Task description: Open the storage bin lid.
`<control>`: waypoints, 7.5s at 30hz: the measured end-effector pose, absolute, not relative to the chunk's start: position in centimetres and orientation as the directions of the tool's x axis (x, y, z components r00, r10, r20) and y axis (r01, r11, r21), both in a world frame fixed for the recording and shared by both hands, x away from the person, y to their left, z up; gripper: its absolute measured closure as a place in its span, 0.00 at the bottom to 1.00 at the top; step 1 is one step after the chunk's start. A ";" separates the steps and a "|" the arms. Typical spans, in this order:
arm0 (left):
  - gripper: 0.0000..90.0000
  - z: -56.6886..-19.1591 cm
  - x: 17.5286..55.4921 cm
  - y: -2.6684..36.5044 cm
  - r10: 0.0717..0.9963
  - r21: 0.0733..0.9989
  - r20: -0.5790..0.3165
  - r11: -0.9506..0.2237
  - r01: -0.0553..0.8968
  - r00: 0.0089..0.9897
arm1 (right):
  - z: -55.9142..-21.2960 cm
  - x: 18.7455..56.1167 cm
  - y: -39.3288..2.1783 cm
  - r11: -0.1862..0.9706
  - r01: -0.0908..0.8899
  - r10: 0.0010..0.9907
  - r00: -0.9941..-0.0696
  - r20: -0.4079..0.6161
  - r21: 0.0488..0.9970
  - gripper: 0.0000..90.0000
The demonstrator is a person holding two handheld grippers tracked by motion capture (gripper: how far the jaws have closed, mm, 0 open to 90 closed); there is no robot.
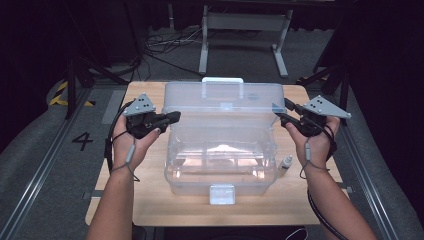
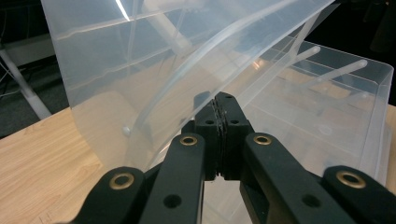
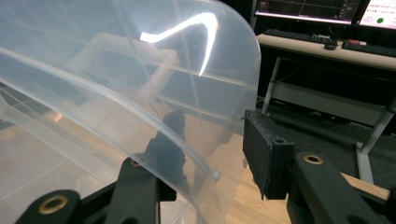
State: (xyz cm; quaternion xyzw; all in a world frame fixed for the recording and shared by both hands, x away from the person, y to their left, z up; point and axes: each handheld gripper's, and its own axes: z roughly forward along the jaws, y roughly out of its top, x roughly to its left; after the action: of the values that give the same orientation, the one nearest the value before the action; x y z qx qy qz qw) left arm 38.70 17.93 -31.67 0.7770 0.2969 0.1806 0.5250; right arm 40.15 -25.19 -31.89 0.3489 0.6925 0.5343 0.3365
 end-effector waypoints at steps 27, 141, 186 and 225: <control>0.90 -32.3 37.3 19.7 0.631 0.912 -0.067 -0.276 0.304 0.773 | -31.1 40.3 -25.3 0.226 0.141 0.851 -0.511 -0.124 0.964 0.79; 0.95 -40.8 32.9 19.9 0.438 0.771 -0.199 -0.483 0.416 0.877 | -29.5 49.2 -24.6 0.242 0.242 0.873 -0.477 -0.102 0.940 0.88; 0.94 -41.1 33.3 19.8 0.430 0.773 -0.214 -0.474 0.421 0.877 | -31.5 54.3 -24.1 0.227 0.289 0.892 -0.445 -0.079 0.930 0.94; 0.93 -41.4 33.5 19.6 0.419 0.779 -0.231 -0.462 0.425 0.878 | -35.1 57.4 -23.9 0.182 0.288 0.900 -0.434 -0.041 0.940 0.93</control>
State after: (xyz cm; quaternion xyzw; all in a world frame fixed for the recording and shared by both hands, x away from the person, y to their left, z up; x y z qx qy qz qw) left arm 33.54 19.65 -41.43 0.8550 0.2466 -0.0033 0.4562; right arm 57.40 -23.86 -35.13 0.4248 0.6990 0.4781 0.3199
